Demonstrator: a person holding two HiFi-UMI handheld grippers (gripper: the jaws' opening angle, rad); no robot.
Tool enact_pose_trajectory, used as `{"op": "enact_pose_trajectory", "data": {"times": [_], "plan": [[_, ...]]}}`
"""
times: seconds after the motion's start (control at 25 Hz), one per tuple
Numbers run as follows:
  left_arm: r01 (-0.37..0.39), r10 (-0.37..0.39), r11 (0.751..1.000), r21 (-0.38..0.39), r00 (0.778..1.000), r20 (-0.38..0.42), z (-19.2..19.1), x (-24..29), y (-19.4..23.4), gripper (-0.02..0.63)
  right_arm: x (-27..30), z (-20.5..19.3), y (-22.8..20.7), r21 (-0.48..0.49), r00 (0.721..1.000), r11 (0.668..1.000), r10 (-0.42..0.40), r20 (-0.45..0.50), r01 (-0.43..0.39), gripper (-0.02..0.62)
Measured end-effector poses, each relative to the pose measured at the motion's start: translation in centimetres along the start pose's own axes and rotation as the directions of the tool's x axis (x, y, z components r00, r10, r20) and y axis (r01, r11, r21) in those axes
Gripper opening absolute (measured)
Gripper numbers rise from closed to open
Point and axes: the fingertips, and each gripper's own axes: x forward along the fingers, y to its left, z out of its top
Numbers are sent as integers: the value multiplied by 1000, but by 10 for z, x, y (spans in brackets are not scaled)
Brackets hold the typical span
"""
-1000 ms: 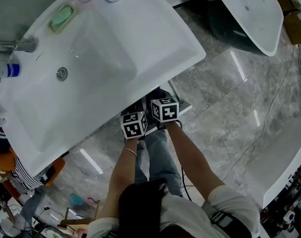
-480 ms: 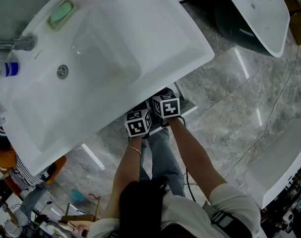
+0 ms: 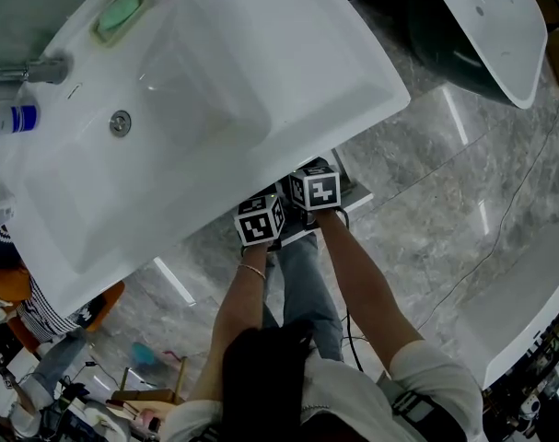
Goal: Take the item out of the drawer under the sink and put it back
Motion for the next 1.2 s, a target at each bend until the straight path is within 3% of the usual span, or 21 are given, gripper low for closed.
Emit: {"op": "enact_pose_trajectory", "data": {"times": [0.12,0.44,0.88,1.2], "plan": [[9,-9,1000,6,1000,6,1,-2,2,11,-1,2,6,5,1000,1000,10,5,-10,212],[21,-21,999,39,1000,-12,1,-13,-3,11,-12,1,9,24,1000,1000,6,26,-6,261],[57,-59,996,66,998,28,18,-51,-17,11,-63,12,27,26,996,1000,3,88,-5,273],[87,-94,993,82,992,79,33,-91,-30,10,-109,26,43,54,985,998,-46,168,37,273]]}}
